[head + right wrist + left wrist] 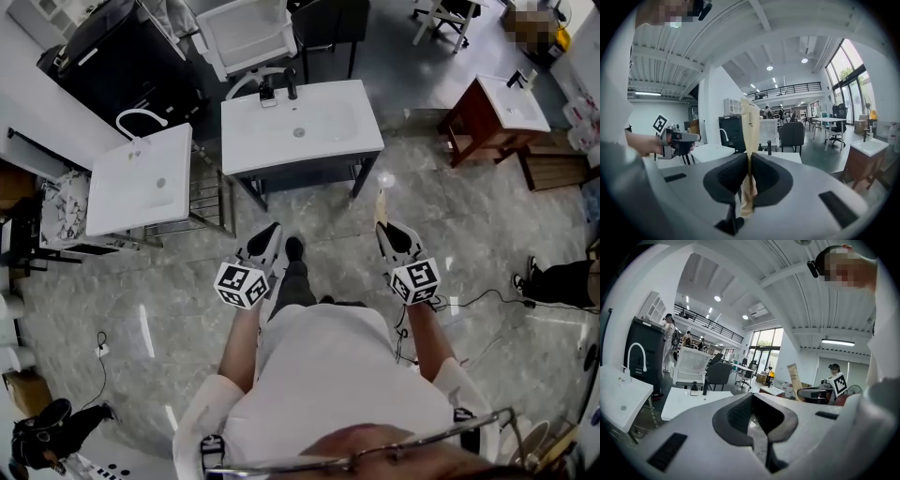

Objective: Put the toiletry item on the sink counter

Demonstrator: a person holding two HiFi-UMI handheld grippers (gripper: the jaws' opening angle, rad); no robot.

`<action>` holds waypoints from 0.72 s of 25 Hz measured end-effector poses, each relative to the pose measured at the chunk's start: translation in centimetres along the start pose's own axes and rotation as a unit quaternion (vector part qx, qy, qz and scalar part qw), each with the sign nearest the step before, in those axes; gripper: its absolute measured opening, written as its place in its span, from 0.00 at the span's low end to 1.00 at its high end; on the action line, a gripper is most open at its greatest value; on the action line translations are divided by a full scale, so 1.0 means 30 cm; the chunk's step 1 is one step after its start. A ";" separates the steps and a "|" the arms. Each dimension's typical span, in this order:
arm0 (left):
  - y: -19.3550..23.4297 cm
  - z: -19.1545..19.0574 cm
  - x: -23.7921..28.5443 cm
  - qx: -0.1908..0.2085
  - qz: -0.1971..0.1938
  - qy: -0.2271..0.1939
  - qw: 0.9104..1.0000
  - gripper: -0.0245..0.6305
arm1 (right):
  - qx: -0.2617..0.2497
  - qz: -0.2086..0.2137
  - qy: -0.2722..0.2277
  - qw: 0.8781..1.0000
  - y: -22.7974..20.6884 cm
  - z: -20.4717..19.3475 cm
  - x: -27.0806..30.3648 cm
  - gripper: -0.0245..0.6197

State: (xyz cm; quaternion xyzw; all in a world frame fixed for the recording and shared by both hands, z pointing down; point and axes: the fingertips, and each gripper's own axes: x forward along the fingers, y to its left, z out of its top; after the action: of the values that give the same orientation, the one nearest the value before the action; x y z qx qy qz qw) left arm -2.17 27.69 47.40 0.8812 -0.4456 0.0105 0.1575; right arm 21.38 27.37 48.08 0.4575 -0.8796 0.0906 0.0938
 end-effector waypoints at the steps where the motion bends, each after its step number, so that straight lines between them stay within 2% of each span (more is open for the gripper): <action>1: 0.013 0.002 0.020 -0.001 -0.002 0.001 1.000 0.04 | 0.001 -0.001 0.001 1.000 -0.011 0.000 0.016 0.09; 7: 0.120 0.044 0.154 0.001 -0.020 -0.001 1.000 0.04 | 0.001 -0.014 0.003 1.000 -0.076 0.023 0.146 0.09; 18: 0.399 0.167 0.473 0.007 -0.055 0.015 0.998 0.04 | 0.009 -0.039 0.012 0.999 -0.233 0.114 0.482 0.09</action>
State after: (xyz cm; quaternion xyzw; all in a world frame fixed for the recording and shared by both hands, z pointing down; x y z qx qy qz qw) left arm -3.68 8.53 48.10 0.9052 -0.3942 0.0180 0.1580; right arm 18.69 11.20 48.86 0.4909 -0.8592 0.1005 0.1032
